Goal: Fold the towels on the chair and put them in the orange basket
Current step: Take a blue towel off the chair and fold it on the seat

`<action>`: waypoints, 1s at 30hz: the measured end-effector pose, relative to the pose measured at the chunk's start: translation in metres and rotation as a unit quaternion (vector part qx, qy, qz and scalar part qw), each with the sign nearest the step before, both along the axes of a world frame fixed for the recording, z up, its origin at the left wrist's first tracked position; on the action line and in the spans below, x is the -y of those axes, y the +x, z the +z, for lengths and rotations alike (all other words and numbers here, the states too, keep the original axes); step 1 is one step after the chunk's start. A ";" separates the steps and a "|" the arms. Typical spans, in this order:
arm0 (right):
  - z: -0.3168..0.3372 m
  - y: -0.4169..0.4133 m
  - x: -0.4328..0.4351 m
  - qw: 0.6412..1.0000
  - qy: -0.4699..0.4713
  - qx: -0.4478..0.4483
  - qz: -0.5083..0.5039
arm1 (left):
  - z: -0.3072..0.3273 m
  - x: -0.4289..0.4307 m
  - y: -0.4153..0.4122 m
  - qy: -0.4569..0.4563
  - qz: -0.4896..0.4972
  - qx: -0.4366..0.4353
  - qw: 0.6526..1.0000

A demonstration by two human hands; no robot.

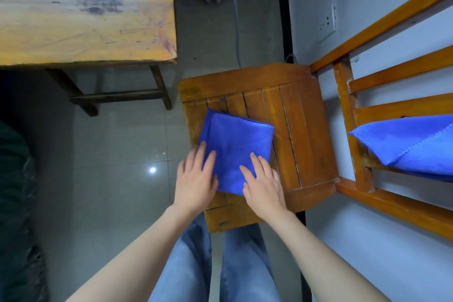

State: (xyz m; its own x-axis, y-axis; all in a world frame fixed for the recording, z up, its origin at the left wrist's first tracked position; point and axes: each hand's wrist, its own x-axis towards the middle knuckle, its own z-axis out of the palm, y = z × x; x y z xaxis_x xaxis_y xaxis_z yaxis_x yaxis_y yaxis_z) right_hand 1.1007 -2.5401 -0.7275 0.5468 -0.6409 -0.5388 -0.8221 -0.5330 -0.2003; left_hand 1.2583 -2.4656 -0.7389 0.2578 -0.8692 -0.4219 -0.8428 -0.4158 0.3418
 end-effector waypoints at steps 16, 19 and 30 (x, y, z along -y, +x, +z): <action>-0.024 -0.027 0.007 0.982 -0.010 -0.085 0.170 | -0.027 -0.006 -0.013 0.038 -0.238 0.107 0.965; -0.034 -0.026 0.002 0.988 -0.039 -0.029 0.149 | -0.037 -0.008 -0.017 0.045 -0.219 0.102 0.969; -0.007 -0.026 0.023 0.968 -0.161 0.172 0.087 | -0.028 0.020 0.000 -0.180 -0.201 0.076 0.960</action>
